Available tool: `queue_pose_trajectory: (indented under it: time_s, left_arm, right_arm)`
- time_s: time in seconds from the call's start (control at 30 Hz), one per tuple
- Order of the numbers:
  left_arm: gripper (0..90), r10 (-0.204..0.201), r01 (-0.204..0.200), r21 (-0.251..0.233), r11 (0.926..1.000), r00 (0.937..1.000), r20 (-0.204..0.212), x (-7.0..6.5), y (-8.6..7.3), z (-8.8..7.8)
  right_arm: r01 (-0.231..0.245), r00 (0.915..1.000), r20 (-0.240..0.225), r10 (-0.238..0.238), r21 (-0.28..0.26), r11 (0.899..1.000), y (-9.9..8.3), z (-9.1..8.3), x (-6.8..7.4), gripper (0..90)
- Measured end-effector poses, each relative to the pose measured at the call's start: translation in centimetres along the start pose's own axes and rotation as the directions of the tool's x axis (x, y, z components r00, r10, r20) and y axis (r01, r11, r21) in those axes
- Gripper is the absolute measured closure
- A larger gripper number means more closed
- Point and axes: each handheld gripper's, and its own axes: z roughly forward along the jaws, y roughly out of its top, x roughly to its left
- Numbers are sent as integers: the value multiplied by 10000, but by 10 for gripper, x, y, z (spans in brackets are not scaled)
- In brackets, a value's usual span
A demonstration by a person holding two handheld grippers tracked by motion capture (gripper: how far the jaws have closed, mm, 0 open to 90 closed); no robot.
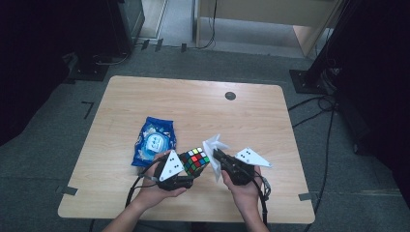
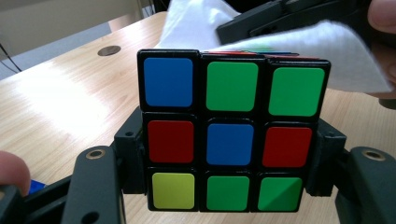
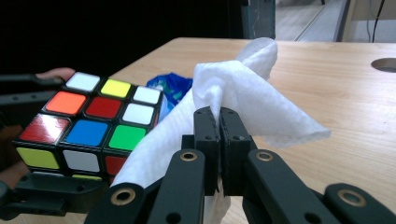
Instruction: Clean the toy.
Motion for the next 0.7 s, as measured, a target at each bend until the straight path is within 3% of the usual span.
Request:
queue_pose_trajectory:
  time_s: [0.1,0.2,0.27,0.37,0.47,0.53,0.6,0.7]
  left_arm:
    - [340,-16,17,206,9998,10000,-78,1,-3,3]
    - [340,66,-66,347,9994,10000,13,-3,-4,7]
    - [340,104,-108,309,9995,9999,125,-7,-3,8]
    - [340,172,-174,64,9998,9994,314,-10,-1,5]
    - [340,124,-121,-88,9999,9992,372,-9,0,2]
    - [341,141,-139,-64,9999,9994,320,-7,0,1]
    - [341,130,-129,-52,9999,9994,311,-7,-1,1]
    - [341,137,-136,-32,9999,9995,294,-6,-1,1]
  right_arm:
    - [-143,9985,-544,117,-460,9988,11,-9,7,885]
    - [-310,9864,-1631,196,-675,9972,21,-14,24,884]
    - [-69,9754,-2204,-82,-677,9977,22,-13,37,884]
    - [293,9662,-2546,-411,-496,9983,19,-7,49,884]
    - [306,9719,-2324,-367,-298,9991,13,-2,47,885]
    - [18,9729,-2310,-88,-304,9995,10,0,41,885]
    - [585,9863,-1525,-621,-284,9979,8,1,34,885]
    - [531,9948,-861,-540,-123,9985,2,2,18,886]
